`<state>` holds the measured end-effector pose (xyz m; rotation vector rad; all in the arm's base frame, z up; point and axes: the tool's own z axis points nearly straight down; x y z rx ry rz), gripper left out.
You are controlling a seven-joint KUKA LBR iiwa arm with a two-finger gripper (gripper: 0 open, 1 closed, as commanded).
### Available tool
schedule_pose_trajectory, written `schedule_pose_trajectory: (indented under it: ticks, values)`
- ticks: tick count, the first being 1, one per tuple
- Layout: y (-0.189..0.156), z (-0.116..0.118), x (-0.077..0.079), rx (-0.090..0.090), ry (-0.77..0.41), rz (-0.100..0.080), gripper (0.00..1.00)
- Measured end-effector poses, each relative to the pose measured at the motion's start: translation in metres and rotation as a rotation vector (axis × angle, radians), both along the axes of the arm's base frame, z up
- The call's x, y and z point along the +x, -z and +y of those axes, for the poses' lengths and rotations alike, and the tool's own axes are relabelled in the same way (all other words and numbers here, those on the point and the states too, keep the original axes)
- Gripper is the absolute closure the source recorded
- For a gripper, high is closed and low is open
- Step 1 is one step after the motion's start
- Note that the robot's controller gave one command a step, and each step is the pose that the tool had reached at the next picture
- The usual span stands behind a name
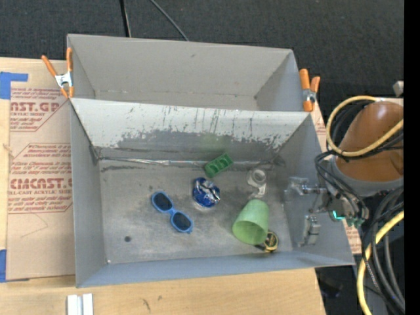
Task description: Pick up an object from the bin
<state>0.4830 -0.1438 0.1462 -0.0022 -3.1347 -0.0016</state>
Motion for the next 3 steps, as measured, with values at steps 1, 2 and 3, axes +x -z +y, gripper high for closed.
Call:
schedule_pose_trajectory:
  ticks: [1, 2, 3]
  values:
    - [0.074, 0.075, 0.01, 0.003, -0.051, -0.001, 0.0]
    - [0.07, 0.071, 0.01, -0.001, -0.044, -0.006, 1.0]
    - [-0.101, 0.074, 0.01, -0.002, -0.263, -0.016, 1.0]
